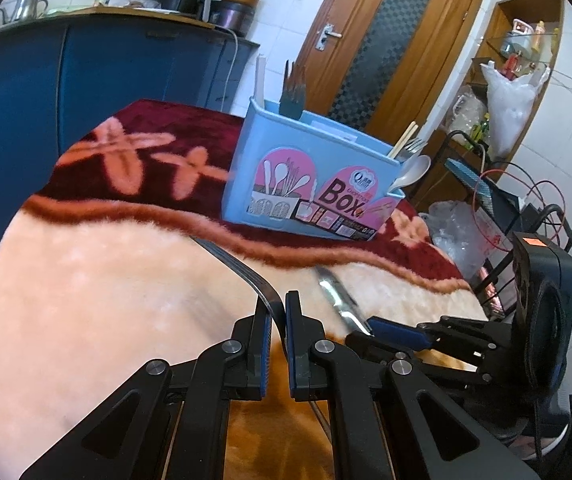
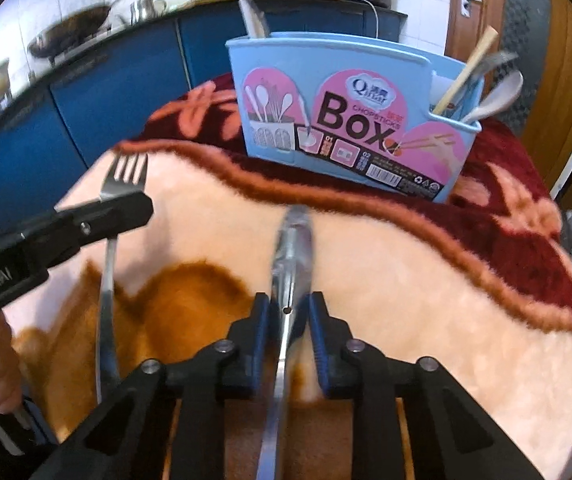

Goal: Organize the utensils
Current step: 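Carry the fork with the left tool while the right carries the knife to the caddy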

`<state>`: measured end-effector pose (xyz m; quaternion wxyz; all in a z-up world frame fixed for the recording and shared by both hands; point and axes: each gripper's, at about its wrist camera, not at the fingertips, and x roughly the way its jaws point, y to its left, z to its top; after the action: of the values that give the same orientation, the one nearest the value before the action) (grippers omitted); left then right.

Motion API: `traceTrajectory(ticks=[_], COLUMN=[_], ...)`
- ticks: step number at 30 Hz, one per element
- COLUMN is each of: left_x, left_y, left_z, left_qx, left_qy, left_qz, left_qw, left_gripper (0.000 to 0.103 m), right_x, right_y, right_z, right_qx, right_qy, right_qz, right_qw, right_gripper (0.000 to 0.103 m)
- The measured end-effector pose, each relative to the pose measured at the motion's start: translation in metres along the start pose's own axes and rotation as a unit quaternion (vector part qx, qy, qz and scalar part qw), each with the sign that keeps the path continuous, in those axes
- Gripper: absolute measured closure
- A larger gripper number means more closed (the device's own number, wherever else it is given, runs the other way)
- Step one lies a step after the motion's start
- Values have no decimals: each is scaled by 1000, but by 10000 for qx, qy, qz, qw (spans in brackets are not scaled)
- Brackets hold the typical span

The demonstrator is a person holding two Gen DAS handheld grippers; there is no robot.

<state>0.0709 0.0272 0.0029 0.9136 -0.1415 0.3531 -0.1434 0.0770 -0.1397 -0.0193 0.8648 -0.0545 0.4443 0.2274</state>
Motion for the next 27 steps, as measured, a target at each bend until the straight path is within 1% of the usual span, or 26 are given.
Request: traceTrajectory(ticks=[2,3,8,12,15,19,21,24,27], left_x=[-3,-4,-14,-25,-33,-41,-43,-45,-46], left_y=[-2,-3,-10,-17,-22,-29,-32,-39,-46], left_z=[0,0,3,7,15,29,35,49,63], left_qx=[40,63,137,205,277,408,466,631,734], left_qy=[-96,-149,-426,-728,-963,-1234,-1318,-1533,-1690], left_qz=[-71,-98,-224,-289,-304,-232,-200,-48,-48], left_qw=[9999,9998,9987,9967,9945,9912,9900,9862,9829], left_gripper=[97,97,98,99,100,100,101,101,101], right_x=[-7,-11,-42,-67,-78,-90,-92,-94,-95], right_y=[-10,-12,-21,-27,-28,-34,-37,-41,-47], right_z=[-3,-4,-11,-20,-25,-29,-28,-30,-33], right_qx=[290,365,645,904,1033,1147,1178,1264,1358], right_qy=[-197,-304,-1069,-1751,-2148,-2476,-2556,-2659,-2732], right_qz=[360,440,616,737,777,790,771,761,749], right_qw=[9987,9979,9903,9776,9681,9588,9565,9526,9494], right_gripper=[82,82,82,82,82,82,82,82,82])
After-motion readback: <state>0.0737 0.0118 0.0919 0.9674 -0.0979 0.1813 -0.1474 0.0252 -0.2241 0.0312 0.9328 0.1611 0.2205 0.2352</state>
